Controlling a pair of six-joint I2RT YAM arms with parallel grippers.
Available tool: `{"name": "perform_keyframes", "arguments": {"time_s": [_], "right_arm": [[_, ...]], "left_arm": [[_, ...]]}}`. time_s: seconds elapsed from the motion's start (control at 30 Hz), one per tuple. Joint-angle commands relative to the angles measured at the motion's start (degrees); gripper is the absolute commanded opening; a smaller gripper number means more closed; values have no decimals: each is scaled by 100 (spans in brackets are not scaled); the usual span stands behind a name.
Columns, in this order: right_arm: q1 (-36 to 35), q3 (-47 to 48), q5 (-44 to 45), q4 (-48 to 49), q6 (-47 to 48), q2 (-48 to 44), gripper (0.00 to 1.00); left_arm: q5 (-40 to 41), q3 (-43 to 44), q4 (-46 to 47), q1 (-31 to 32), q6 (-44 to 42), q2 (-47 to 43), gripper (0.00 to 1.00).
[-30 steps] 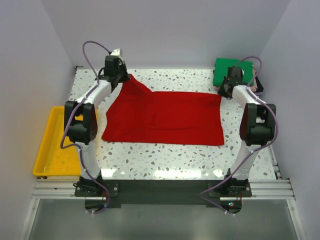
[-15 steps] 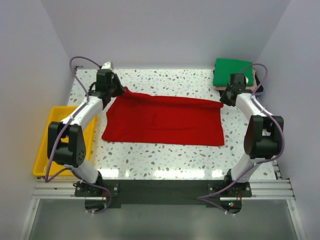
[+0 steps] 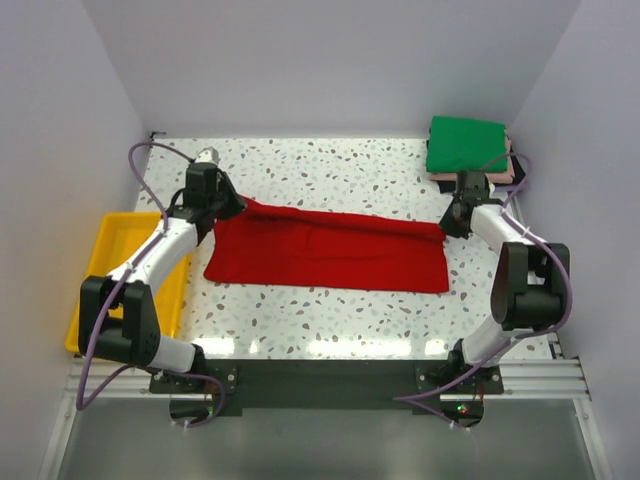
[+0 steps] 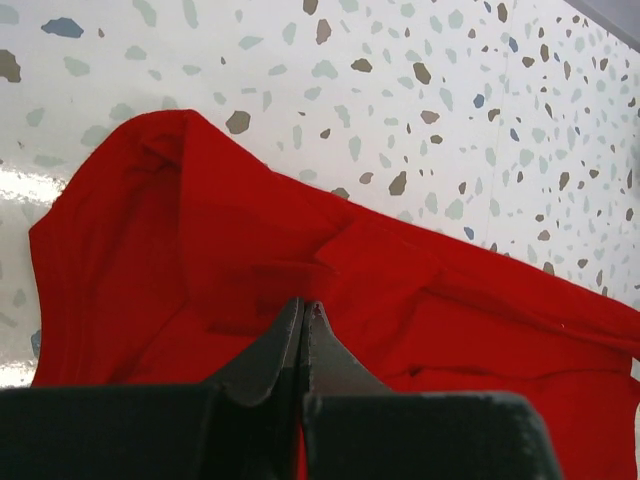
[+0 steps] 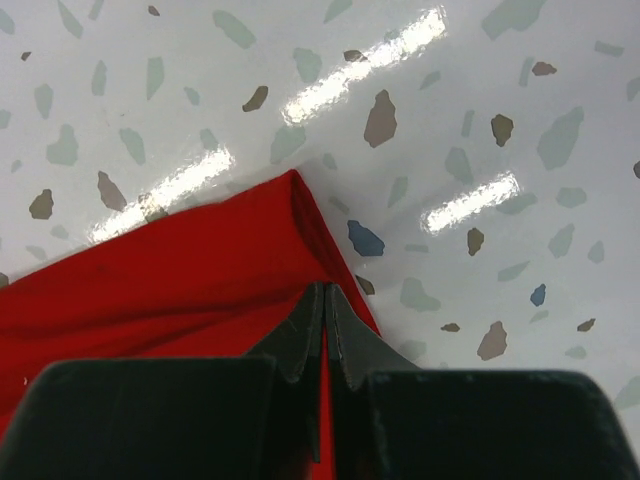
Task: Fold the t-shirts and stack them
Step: Fold the tshirt
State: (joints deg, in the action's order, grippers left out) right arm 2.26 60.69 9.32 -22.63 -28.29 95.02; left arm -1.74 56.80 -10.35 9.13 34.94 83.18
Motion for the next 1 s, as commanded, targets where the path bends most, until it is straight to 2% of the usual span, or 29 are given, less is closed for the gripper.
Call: {"name": "perform_keyframes", "arguments": {"time_s": [0.0,0.5,0.7,0.8,0.83,0.93,0.97], "right_arm": [[11,-30,105,-4,-89,-414,0],[11,-759,-27,180,-176,-1073,0],[11,-1103,-36,321,-220,-1293,4],[20,-1120,-44,259,-238,-1337,21],[20,-1146,-53,268,-255,-1381,31],[20,-1156,-97,233,-229,-1600,45],[20,-1147,-89,207,-212,-1644,46]], "left_arm": [[-28,-116,-29,-25,145,-398,0],[51,-862,-196,-25,347,-970,0],[68,-1408,-99,-25,452,-1260,0],[24,-1557,-81,-25,479,-1313,0],[16,-1584,-99,-25,488,-1313,0],[42,-1663,-90,-34,488,-1322,0],[25,-1689,-81,-25,488,-1322,0]]}}
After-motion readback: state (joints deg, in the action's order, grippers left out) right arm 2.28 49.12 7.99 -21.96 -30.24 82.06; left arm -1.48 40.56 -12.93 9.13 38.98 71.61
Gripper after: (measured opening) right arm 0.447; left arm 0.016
